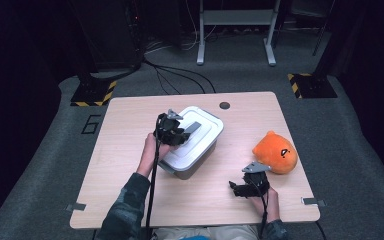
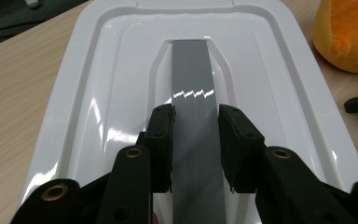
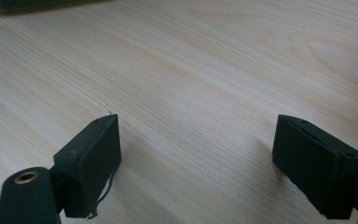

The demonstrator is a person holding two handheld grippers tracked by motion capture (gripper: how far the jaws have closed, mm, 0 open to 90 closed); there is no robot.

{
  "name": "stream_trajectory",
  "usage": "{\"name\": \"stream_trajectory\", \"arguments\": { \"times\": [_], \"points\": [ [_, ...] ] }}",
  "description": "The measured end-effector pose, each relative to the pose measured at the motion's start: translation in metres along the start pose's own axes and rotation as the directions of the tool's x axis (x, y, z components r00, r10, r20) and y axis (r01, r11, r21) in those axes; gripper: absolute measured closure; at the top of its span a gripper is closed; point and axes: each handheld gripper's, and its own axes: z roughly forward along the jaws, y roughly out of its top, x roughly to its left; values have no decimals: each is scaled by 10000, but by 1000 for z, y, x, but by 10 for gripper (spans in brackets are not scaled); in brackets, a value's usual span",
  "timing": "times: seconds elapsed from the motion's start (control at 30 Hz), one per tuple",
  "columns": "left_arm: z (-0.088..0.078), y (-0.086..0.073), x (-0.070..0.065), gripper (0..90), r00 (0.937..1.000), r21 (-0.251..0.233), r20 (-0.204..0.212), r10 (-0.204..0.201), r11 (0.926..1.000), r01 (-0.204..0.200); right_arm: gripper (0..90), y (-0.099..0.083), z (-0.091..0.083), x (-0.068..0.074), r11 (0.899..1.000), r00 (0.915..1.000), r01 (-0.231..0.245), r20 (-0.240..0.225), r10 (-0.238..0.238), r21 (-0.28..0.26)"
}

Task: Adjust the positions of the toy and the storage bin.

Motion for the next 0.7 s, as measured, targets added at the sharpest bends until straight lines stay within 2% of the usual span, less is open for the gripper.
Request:
{"name": "stream_trajectory", "arguments": {
  "times": [0.07,0.17,0.27,0.33,0.43,0.47,0.5,0.57,0.6,0.67,0.7],
  "points": [
    [0,0,1,667,9999,-24,102,54,10000,-54,148,0,0,0,10000,10000,-23,-16,23,-3],
    [1,0,3,667,9976,-56,552,428,9991,-425,147,0,0,0,10000,10000,-21,-13,21,-3],
    [1,0,3,667,9955,-67,782,540,9985,-536,148,0,0,0,10000,10000,-1,3,1,0],
    [1,0,4,666,9908,-103,1070,834,9965,-828,148,0,0,0,10000,10000,1,38,-1,-1],
    [1,-1,5,666,9844,-237,1409,1052,9944,-1029,149,0,0,0,10000,10000,-21,20,21,-1],
    [1,-1,5,666,9844,-237,1409,1052,9944,-1029,149,0,0,0,10000,10000,-22,21,22,-1],
    [1,-2,7,666,9811,-261,1655,1004,9949,-975,149,0,0,0,10000,10000,-12,36,12,1],
    [1,-2,8,665,9804,-292,1688,1017,9947,-982,150,0,0,0,10000,10000,-27,34,27,2],
    [1,-2,8,663,9834,-279,1629,797,9967,-762,150,0,0,0,10000,10000,-26,32,26,3],
    [2,-2,7,654,9850,-301,1521,809,9966,-772,150,0,0,0,10000,10000,-27,42,27,7],
    [3,0,4,621,9913,-204,1215,496,9987,-475,150,0,0,0,10000,10000,-33,48,33,5]
  ]
}}
